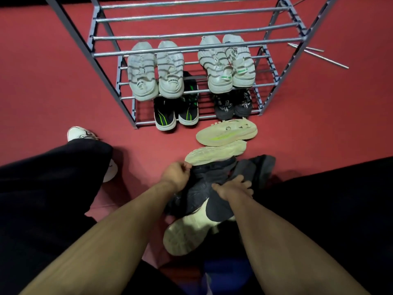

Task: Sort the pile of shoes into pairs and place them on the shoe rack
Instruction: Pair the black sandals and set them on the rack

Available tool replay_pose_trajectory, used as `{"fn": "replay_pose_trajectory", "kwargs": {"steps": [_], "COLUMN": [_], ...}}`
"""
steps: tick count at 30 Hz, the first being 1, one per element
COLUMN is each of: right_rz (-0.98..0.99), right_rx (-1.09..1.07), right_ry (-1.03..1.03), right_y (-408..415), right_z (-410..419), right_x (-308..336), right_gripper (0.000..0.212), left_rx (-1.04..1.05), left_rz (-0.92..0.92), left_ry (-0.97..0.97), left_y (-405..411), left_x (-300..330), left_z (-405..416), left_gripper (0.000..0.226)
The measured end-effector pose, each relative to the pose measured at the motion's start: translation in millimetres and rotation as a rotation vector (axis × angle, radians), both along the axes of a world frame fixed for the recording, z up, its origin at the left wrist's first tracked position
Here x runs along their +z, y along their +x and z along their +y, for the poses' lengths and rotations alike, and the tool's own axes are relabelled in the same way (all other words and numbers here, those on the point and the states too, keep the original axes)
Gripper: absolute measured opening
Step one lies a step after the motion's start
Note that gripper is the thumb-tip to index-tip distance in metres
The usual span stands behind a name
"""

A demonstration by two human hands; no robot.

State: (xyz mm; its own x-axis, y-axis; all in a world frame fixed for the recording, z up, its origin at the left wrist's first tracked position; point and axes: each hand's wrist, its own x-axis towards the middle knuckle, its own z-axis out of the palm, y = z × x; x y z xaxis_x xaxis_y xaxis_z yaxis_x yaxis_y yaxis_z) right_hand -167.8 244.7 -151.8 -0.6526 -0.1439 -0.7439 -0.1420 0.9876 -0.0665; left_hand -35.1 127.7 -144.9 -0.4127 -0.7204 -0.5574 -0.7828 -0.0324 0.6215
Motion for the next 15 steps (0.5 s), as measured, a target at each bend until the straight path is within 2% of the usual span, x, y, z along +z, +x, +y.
{"fn": "replay_pose_trajectory", "kwargs": {"steps": [5,9,13,15], "right_rz": [-0.005,-0.011,0.058,0.102], "right_rx": [-0.072,-0.213,-0.463,-0.66], "right_ry": [0.056,-0.02,-0.259,-0.534], "right_y": [7,11,5,-1], "right_z": [-7,-6,-2,-2], "right_x": [-3,-6,-3,1], "right_gripper": [0.101,0.099,0.089,0.072], "left_rx": [-0.04,-0.071,-0.04,0.008], "left_rz": [0.001,-0.019,0.023,0.076], "left_ry": [-0.005,0.001,-0.001,-0.003], "left_y": [-10,-9,-9,-9], "left_x": [-6,-3,2,7], "left_z": [4,10,5,2], "left_gripper": [0.01,0.012,0.012,0.014]}}
